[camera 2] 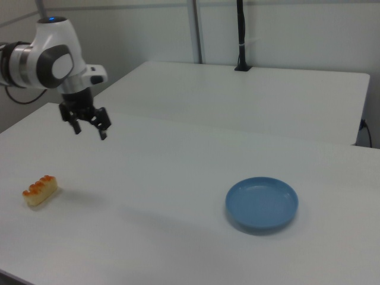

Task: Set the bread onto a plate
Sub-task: 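Lower the open gripper over the bread roll and close on it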

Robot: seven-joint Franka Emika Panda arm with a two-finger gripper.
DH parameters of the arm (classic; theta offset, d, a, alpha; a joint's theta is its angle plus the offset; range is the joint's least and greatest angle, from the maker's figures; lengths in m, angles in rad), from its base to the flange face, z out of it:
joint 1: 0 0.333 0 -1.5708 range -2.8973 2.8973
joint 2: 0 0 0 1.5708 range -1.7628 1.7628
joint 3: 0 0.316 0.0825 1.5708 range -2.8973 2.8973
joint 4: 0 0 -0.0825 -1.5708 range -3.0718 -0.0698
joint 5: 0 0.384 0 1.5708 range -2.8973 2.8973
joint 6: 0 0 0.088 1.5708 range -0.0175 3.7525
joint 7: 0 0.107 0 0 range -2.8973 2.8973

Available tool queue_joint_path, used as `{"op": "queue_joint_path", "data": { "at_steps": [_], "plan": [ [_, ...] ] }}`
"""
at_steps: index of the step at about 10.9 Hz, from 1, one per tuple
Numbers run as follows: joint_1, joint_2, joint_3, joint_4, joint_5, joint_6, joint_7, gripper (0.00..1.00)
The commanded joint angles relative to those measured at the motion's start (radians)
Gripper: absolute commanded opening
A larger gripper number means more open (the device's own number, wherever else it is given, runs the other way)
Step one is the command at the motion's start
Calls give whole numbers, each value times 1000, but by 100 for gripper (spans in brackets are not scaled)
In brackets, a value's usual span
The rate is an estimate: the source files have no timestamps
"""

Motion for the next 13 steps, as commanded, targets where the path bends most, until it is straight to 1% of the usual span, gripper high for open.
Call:
{"op": "queue_joint_path", "data": {
  "at_steps": [1,4,7,9,10,13],
  "plan": [
    [-15,-31,159,-101,18,64,106,100],
    [-7,-40,318,-176,12,70,248,100],
    [-3,-31,400,-265,4,167,400,100],
    [-3,-5,408,-265,3,175,451,100],
    [2,11,409,-265,-11,184,469,100],
    [3,71,411,-256,-85,216,538,100]
  ]
}}
